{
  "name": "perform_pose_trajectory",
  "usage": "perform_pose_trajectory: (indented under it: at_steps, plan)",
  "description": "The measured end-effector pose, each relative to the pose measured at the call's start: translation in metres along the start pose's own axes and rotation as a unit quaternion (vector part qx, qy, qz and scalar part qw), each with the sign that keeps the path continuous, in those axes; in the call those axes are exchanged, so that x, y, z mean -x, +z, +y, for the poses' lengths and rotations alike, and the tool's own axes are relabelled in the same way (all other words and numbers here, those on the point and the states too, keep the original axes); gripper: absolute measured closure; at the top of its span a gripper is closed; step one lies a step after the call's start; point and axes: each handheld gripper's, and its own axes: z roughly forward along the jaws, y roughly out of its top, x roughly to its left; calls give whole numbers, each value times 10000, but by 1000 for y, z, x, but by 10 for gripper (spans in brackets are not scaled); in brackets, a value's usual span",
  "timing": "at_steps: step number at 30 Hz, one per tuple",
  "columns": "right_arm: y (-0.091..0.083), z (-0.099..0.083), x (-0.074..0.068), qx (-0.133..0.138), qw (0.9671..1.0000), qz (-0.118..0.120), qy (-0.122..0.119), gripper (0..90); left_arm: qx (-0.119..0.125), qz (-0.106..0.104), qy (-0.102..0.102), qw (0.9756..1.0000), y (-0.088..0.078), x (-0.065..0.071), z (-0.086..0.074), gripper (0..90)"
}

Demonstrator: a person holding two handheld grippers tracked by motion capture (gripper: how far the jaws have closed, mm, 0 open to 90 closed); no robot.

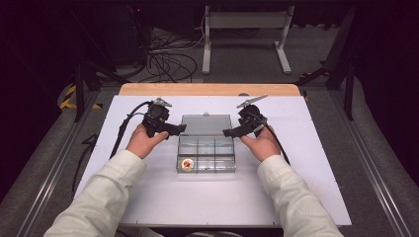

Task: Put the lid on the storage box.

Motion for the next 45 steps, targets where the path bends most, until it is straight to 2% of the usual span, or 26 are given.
perform_pose_trajectory:
  at_steps: [5, 9, 11, 14, 18, 20, 22, 28, 32, 36, 39, 43, 45]
  plan:
    - [3, -1, 3, -23, 10000, 12, 92, 118, 16, -143, -196, 9997, 5, -2, 1, 158]
    - [5, -1, 4, -24, 9999, 69, 98, 118, -57, -136, -201, 9997, 9, -5, 1, 159]
    - [6, -1, 4, -37, 9998, 104, 134, 121, -80, -176, -272, 9994, 10, -5, 1, 163]
    - [10, -2, 6, -81, 9995, 211, 218, 130, -112, -202, -298, 9993, 13, -6, 1, 183]
    - [14, -3, 9, -138, 9987, 367, 323, 156, -214, -318, -509, 9980, 17, -6, 0, 217]
    - [16, -3, 9, -164, 9985, 395, 346, 169, -245, -370, -530, 9976, 18, -8, 0, 230]
    - [18, -4, 10, -185, 9983, 422, 362, 172, -318, -459, -599, 9966, 20, -9, -1, 242]
    - [23, -5, 11, -296, 9972, 495, 470, 172, -481, -516, -778, 9945, 27, -7, -2, 257]
    - [25, -6, 12, -308, 9969, 529, 484, 158, -594, -497, -972, 9922, 30, -7, -1, 255]
    - [27, -6, 12, -330, 9966, 559, 508, 152, -679, -413, -1041, 9914, 34, -8, -2, 250]
    - [28, -7, 12, -354, 9963, 579, 527, 149, -773, -513, -1195, 9885, 38, -8, -3, 244]
    - [29, -7, 12, -382, 9960, 600, 548, 144, -839, -546, -1271, 9868, 42, -9, -3, 238]
    - [29, -7, 12, -385, 9959, 615, 546, 143, -868, -621, -1387, 9846, 44, -9, -3, 230]
